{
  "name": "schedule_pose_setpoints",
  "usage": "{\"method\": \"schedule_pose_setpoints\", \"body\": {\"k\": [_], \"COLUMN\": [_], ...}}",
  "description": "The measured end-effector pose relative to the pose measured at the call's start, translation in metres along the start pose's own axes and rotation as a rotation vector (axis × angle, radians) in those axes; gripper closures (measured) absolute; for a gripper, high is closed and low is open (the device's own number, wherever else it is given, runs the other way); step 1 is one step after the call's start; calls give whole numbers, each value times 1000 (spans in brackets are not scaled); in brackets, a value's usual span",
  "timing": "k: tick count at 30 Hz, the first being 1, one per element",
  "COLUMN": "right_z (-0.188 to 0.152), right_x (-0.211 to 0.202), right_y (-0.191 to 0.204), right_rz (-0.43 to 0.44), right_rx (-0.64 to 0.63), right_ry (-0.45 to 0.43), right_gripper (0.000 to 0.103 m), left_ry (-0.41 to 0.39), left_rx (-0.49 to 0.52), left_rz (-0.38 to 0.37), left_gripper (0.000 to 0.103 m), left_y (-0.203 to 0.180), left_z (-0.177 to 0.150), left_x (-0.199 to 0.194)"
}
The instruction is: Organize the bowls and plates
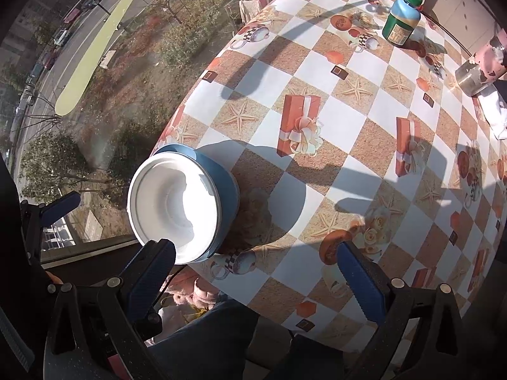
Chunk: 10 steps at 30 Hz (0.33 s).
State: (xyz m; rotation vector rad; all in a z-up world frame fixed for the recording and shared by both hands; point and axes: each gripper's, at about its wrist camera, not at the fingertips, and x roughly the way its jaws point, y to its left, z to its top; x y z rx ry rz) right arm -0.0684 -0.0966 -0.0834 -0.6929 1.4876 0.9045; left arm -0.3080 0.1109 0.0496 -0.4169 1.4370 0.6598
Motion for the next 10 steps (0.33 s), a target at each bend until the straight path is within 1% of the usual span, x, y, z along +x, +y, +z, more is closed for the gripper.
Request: {"method": "schedule_pose_setpoints", "body": {"k": [7,10], "right_z": [-2,-2], "right_x": [-1,-3], "right_y": [-5,-7], "right_rz": [0,10], "right_rx": [21,35], "right_ry": [0,-7], "right_gripper": [1,1], "left_ry": [3,-28], "left_rx": [-6,-15], "left_rz": [-6,-9], "left_gripper": [0,0], "left_y": [2,7], "left_z": [2,4], "left_x": [-1,-7]}}
